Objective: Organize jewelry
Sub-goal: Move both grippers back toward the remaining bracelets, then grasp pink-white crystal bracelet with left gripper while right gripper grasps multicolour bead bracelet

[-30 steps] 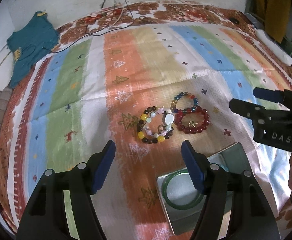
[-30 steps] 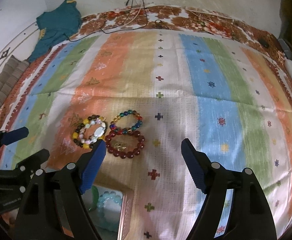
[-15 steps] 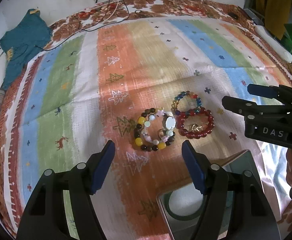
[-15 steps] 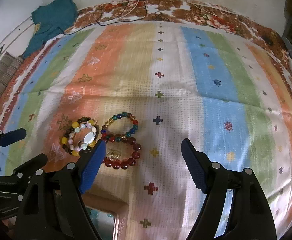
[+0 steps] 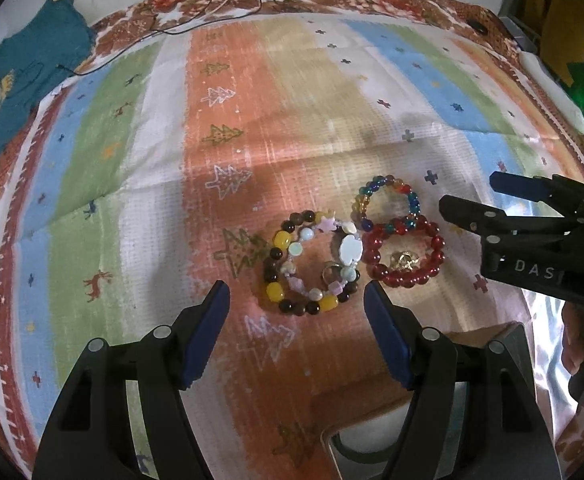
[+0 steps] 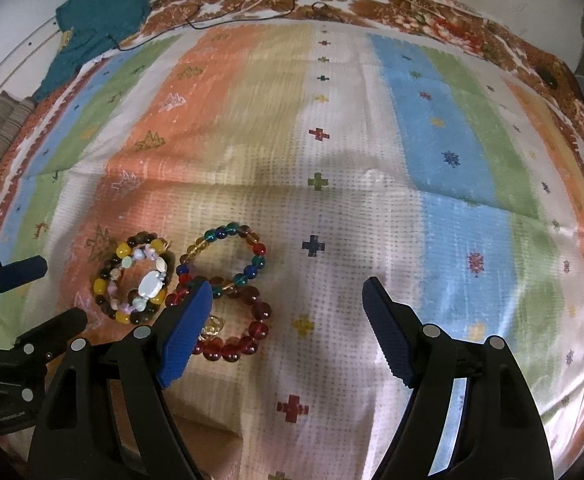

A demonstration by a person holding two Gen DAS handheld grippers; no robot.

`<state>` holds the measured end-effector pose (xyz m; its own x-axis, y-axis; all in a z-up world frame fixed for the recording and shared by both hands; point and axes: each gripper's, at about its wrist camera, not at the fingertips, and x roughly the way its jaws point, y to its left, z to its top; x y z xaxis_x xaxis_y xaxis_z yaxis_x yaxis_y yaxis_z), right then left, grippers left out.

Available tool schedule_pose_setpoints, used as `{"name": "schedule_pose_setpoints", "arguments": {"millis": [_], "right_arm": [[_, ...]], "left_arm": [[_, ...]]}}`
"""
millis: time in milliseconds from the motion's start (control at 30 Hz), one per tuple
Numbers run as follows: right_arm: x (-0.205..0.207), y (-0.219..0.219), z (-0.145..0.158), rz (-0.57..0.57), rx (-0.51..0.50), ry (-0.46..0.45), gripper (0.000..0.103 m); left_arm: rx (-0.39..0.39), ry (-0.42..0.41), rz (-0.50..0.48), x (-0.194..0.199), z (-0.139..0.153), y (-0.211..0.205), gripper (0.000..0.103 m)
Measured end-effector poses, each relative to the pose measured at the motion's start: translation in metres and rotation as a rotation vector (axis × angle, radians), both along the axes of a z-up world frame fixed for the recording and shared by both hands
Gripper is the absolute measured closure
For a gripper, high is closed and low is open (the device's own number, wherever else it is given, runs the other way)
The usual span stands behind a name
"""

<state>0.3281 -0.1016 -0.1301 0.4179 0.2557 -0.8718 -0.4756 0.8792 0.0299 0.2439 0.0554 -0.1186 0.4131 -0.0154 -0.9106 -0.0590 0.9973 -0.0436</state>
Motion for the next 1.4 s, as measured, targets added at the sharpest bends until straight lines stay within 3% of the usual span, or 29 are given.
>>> {"name": "schedule_pose_setpoints", "arguments": {"millis": [667,1000,1233,1300,1400], "right_arm": [[0.027,0.010,-0.028,0.008,0.000,0.076,0.026],[0.033,0.018,-0.036,0.022,0.004,0.096,0.026],[0.035,0.020,-0.039,0.020,-0.017,0.084,0.045],[0.036,0.019,-0.039,0.021,-0.009,0.085,0.051],[0.035,0.017,-0.039,0.019,-0.015,0.080,0.070]], "left_arm": [[-0.044,0.037,-0.113,0.027,-0.023,-0.021,0.034],[-0.032,0.065,-0.128,0.035,-0.033,-0.024,0.042],[-0.036,0.078,-0.130,0.038,-0.037,-0.023,0.051],[-0.036,0.085,-0.135,0.039,-0.039,-0.024,0.063],[-0.037,0.101,-0.146,0.040,-0.042,-0.025,0.081]]}}
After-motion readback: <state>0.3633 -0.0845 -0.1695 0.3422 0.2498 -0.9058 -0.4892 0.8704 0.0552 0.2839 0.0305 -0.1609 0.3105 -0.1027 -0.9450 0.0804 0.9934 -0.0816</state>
